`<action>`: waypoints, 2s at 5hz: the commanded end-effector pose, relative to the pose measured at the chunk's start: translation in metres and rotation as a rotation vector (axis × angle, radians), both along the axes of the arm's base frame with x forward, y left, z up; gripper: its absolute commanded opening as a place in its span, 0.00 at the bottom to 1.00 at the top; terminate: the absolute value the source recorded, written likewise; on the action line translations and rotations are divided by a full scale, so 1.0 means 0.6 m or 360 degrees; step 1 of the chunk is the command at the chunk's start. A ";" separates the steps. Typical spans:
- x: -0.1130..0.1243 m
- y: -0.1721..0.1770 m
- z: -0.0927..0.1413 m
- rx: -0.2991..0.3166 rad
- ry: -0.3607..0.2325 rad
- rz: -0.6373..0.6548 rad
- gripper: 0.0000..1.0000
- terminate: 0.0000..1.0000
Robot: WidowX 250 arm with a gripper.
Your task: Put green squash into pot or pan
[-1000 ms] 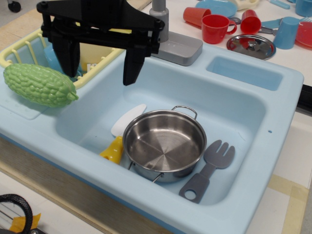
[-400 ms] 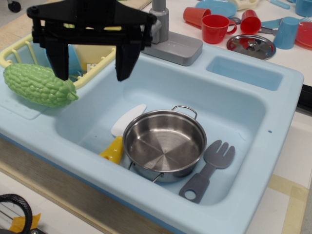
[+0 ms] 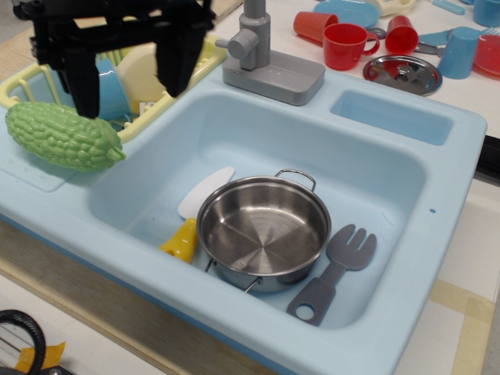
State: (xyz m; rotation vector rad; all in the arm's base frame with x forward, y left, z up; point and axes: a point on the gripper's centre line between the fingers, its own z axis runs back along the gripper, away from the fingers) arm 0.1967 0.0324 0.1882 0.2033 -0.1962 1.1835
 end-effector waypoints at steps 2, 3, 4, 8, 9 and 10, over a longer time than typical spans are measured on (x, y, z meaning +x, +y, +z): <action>0.001 0.060 -0.019 -0.0104 -0.0145 0.0449 1.00 0.00; -0.010 0.082 -0.039 -0.0161 -0.0143 0.0554 1.00 0.00; -0.013 0.097 -0.065 -0.0240 -0.0057 0.0604 1.00 0.00; 0.022 0.007 -0.091 -0.0389 -0.0212 0.0578 0.00 0.00; 0.046 -0.053 -0.081 -0.0372 -0.0171 0.0467 0.00 0.00; 0.058 -0.112 -0.098 -0.0398 -0.0147 0.0393 0.00 0.00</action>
